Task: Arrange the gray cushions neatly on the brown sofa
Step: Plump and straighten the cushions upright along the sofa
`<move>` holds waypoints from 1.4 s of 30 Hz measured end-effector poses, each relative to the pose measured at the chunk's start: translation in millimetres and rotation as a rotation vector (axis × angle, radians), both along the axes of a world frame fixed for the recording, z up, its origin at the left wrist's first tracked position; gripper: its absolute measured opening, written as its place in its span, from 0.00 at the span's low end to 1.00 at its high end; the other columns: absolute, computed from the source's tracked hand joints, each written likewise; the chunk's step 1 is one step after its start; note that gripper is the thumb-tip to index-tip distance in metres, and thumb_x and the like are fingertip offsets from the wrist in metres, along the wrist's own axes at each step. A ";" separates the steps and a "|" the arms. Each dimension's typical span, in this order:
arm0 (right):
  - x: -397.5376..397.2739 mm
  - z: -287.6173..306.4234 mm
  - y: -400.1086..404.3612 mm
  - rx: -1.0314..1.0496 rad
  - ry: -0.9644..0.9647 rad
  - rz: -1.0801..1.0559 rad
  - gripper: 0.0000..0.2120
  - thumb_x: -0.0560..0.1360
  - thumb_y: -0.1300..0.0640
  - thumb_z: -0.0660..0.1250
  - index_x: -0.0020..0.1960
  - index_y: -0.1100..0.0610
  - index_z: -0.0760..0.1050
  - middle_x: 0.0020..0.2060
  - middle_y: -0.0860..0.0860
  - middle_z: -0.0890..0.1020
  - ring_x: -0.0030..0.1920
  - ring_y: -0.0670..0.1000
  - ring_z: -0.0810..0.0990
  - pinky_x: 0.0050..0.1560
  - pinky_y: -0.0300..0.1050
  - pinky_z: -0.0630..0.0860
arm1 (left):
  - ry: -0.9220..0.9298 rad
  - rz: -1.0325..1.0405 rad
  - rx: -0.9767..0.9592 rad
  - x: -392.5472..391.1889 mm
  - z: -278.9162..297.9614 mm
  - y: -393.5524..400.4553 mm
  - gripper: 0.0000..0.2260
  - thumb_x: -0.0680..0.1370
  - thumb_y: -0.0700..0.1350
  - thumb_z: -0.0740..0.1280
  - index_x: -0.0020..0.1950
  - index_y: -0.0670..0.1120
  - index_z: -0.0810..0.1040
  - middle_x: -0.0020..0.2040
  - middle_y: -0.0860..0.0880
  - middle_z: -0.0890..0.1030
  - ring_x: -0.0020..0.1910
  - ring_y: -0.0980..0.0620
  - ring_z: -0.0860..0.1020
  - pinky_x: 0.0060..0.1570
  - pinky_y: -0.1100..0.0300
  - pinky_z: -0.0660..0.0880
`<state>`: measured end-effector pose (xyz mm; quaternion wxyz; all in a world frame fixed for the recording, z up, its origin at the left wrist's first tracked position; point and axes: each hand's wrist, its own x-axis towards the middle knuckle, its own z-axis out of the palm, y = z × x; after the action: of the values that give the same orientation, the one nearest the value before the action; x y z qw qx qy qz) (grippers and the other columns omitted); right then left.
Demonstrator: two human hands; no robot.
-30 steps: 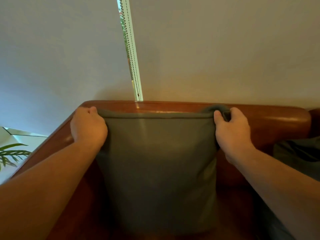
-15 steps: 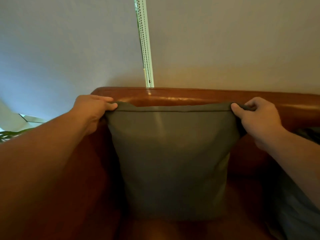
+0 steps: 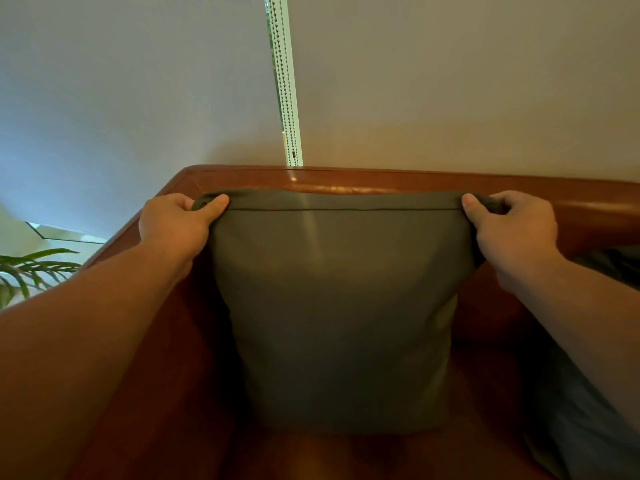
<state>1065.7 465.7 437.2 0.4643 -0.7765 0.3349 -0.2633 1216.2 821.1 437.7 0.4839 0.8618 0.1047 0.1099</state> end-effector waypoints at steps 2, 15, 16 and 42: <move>3.9 -1.9 2.0 -0.046 -0.007 -0.016 0.08 0.84 0.48 0.69 0.52 0.52 0.80 0.47 0.48 0.80 0.50 0.57 0.78 0.62 0.64 0.80 | -0.071 0.012 0.031 1.2 0.2 -2.2 0.23 0.75 0.60 0.77 0.41 0.39 0.81 0.35 0.44 0.77 0.36 0.46 0.75 0.49 0.46 0.79; -56.8 -95.0 126.6 -1.495 -0.030 0.730 0.41 0.83 0.40 0.56 0.85 0.63 0.48 0.84 0.62 0.50 0.85 0.63 0.47 0.82 0.64 0.42 | -1.039 -0.975 0.824 -152.1 -109.3 -56.7 0.36 0.82 0.64 0.55 0.84 0.44 0.60 0.85 0.42 0.56 0.85 0.37 0.53 0.81 0.33 0.48; -44.1 -100.7 121.5 -1.535 0.030 0.678 0.43 0.82 0.39 0.57 0.85 0.62 0.46 0.84 0.61 0.47 0.84 0.62 0.45 0.82 0.63 0.40 | -1.044 -0.975 0.898 -138.8 -115.4 -63.4 0.37 0.82 0.65 0.56 0.83 0.43 0.61 0.85 0.42 0.56 0.85 0.36 0.53 0.81 0.34 0.48; -54.7 -137.2 -40.7 -1.325 0.237 0.277 0.48 0.82 0.29 0.46 0.84 0.66 0.47 0.85 0.63 0.50 0.85 0.62 0.48 0.82 0.63 0.47 | -0.733 -0.484 1.134 -36.5 -130.4 2.5 0.53 0.76 0.79 0.49 0.86 0.41 0.44 0.87 0.39 0.46 0.86 0.41 0.44 0.81 0.34 0.45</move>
<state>1011.0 425.0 300.0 -0.1188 -0.9559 0.0495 -0.2641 1179.7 823.6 307.3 -0.0236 0.8873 -0.3318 0.3194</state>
